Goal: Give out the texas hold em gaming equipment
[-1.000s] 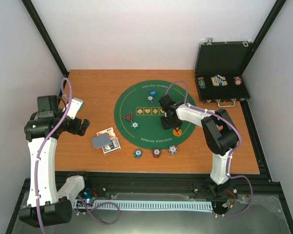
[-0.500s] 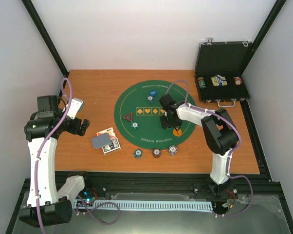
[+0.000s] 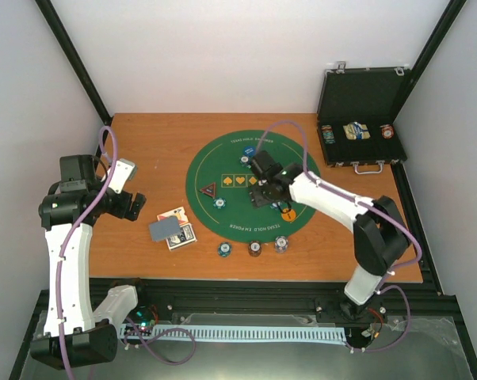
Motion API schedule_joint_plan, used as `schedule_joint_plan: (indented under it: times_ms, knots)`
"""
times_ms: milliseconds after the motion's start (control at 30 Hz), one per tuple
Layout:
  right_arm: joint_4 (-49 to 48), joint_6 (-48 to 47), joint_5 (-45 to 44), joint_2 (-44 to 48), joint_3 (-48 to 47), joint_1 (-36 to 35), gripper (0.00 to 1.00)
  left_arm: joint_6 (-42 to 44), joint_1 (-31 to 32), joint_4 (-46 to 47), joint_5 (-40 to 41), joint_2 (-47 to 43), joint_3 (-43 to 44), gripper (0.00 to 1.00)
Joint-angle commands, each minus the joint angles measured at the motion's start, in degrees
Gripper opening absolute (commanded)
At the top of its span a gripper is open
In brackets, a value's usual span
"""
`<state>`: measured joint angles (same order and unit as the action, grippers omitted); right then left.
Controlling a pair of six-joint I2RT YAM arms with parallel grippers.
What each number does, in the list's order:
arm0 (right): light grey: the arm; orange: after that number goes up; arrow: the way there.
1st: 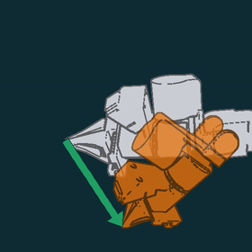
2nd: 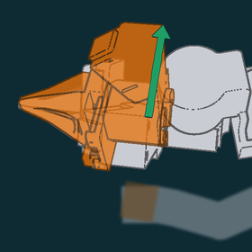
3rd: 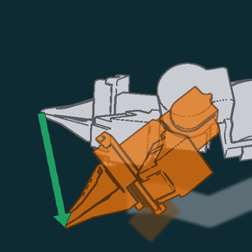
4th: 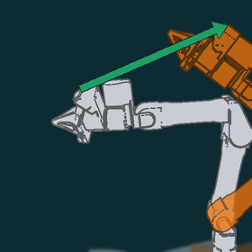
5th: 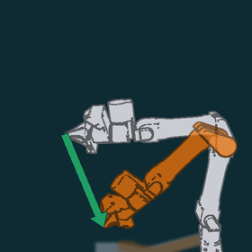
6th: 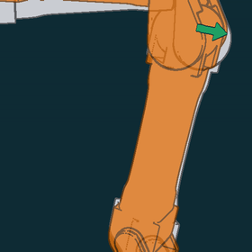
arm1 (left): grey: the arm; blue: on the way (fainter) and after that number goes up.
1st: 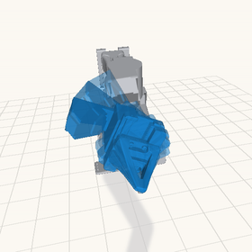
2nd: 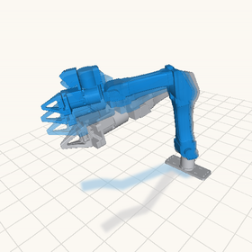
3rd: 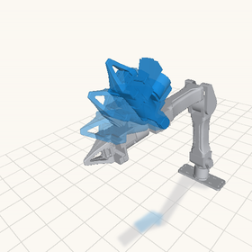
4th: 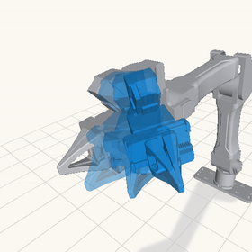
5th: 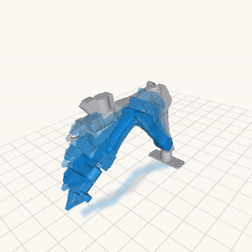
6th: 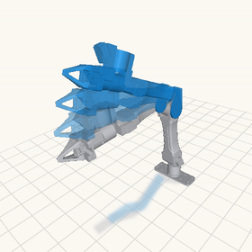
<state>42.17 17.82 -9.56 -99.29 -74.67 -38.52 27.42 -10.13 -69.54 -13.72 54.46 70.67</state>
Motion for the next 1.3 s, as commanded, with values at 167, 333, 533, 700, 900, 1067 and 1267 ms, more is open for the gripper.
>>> schedule_joint_plan:
  times_ms: [167,333,533,700,900,1067,1267]
  knots:
    - [5.26,6.50,0.07,7.12,3.95,-17.87,0.79,0.60,-0.46,-0.73,-0.43,-0.62,1.16,1.00]
    - [4.74,8.94,0.66,7.05,8.61,-22.72,0.82,0.34,-0.45,-0.60,-0.69,-0.51,1.09,1.00]
    - [1.87,9.03,3.63,7.17,13.72,-23.00,0.82,0.44,-0.50,-0.60,-0.70,-0.63,1.22,1.00]
    - [0.63,8.13,4.54,5.39,14.38,-23.00,0.78,0.41,-0.40,-0.60,-0.62,-0.73,1.13,1.00]
    - [-0.38,7.84,3.66,3.34,14.56,-22.91,0.70,0.52,-0.44,-0.59,-0.37,-1.01,1.09,1.00]
    - [-0.90,8.01,2.98,2.86,15.06,-22.61,0.67,0.57,-0.42,-0.69,-0.52,-0.93,1.38,1.00]
    - [-1.38,7.80,2.73,3.19,15.55,-21.83,0.60,0.48,-0.44,-0.56,-0.46,-0.95,1.14,1.00]
